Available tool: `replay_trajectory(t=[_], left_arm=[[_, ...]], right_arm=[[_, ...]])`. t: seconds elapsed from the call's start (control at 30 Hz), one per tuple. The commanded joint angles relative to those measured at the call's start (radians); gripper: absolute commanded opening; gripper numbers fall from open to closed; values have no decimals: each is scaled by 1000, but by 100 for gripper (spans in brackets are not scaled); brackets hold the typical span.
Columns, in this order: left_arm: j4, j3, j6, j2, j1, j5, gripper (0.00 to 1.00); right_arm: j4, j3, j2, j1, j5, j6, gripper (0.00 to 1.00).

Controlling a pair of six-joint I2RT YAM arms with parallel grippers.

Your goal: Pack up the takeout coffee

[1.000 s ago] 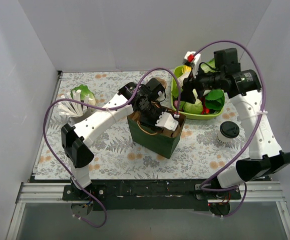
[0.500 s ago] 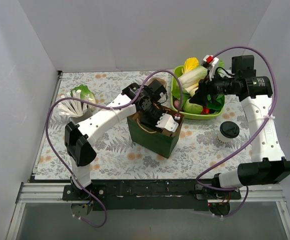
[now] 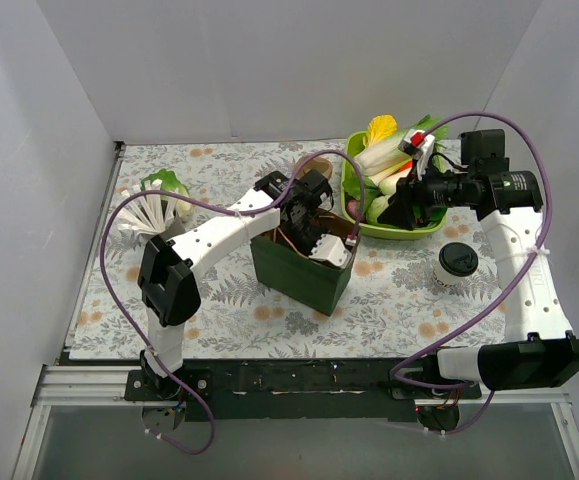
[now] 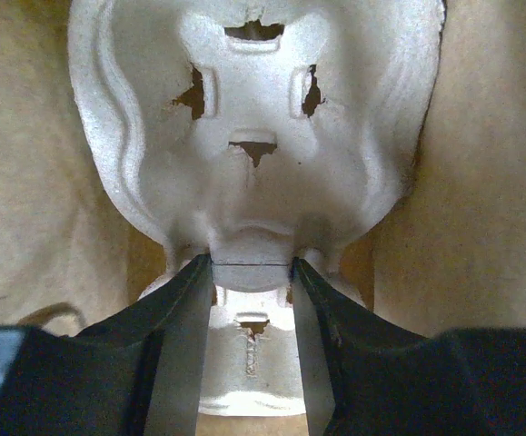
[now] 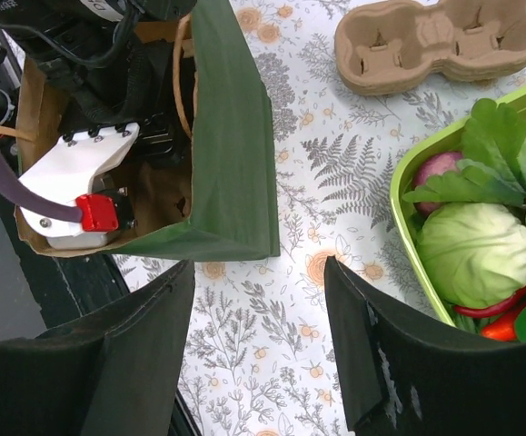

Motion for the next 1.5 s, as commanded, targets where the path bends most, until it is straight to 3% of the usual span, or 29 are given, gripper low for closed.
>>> replay_trajectory(t=[0.0, 0.37, 1.03, 1.27, 1.47], left_arm=[[-44, -29, 13, -11, 7, 8, 0], [-43, -81, -8, 5, 13, 41, 0], [32, -198, -134, 45, 8, -91, 0], [-8, -118, -185, 34, 8, -73, 9], [-40, -63, -240, 19, 8, -85, 2]], right_arm=[[18, -19, -27, 0, -31, -17, 66], [31, -36, -21, 0, -47, -4, 66], [54, -67, -25, 0, -35, 9, 66], [58, -55, -11, 1, -34, 16, 66], [49, -42, -2, 3, -27, 5, 66]])
